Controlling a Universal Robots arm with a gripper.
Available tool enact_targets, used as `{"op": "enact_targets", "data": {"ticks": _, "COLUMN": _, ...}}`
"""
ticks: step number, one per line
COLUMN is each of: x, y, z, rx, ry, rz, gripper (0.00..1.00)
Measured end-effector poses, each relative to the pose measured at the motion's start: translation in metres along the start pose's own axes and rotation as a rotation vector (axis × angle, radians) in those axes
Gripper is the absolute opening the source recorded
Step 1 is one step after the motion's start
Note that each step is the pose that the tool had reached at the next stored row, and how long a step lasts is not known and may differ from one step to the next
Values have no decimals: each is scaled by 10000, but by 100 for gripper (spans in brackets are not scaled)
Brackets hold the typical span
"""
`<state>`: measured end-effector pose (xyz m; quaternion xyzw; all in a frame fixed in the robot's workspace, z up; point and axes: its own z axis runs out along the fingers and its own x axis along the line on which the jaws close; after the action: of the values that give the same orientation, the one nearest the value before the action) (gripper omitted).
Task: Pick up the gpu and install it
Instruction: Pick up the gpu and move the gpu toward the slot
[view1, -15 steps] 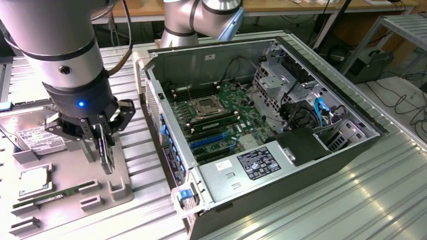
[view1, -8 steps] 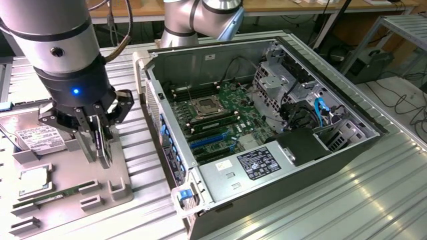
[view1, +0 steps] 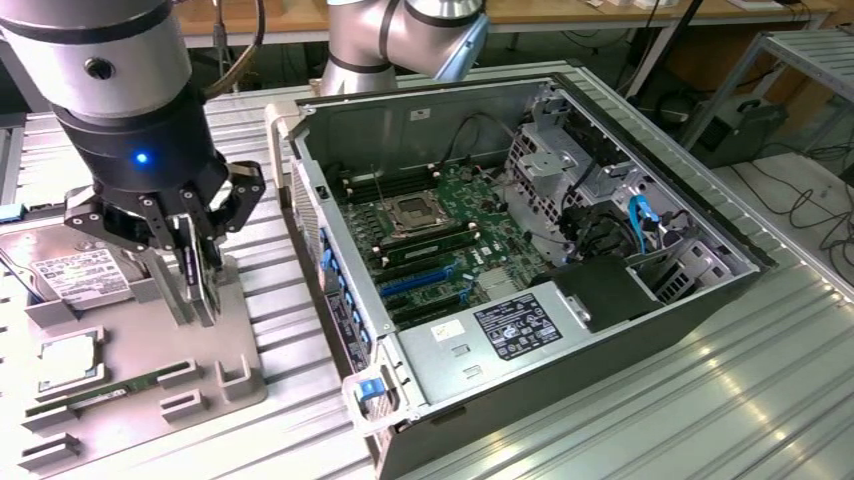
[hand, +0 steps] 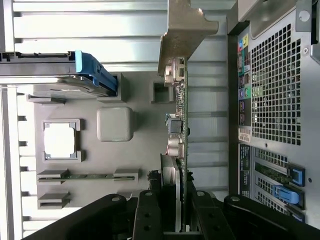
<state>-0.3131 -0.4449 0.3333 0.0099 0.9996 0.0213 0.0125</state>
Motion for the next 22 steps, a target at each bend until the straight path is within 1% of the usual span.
{"op": "enact_targets", "data": {"ticks": 2, "x": -3, "y": 4, "z": -85, "rx": 1, "ry": 1, "rz": 0, "gripper": 27}}
{"op": "enact_targets", "data": {"ticks": 7, "x": -7, "y": 9, "z": -216, "rx": 1, "ry": 0, "rz": 0, "gripper": 27}}
{"op": "enact_targets", "data": {"ticks": 22, "x": -15, "y": 22, "z": -520, "rx": 0, "ry": 1, "rz": 0, "gripper": 27}}
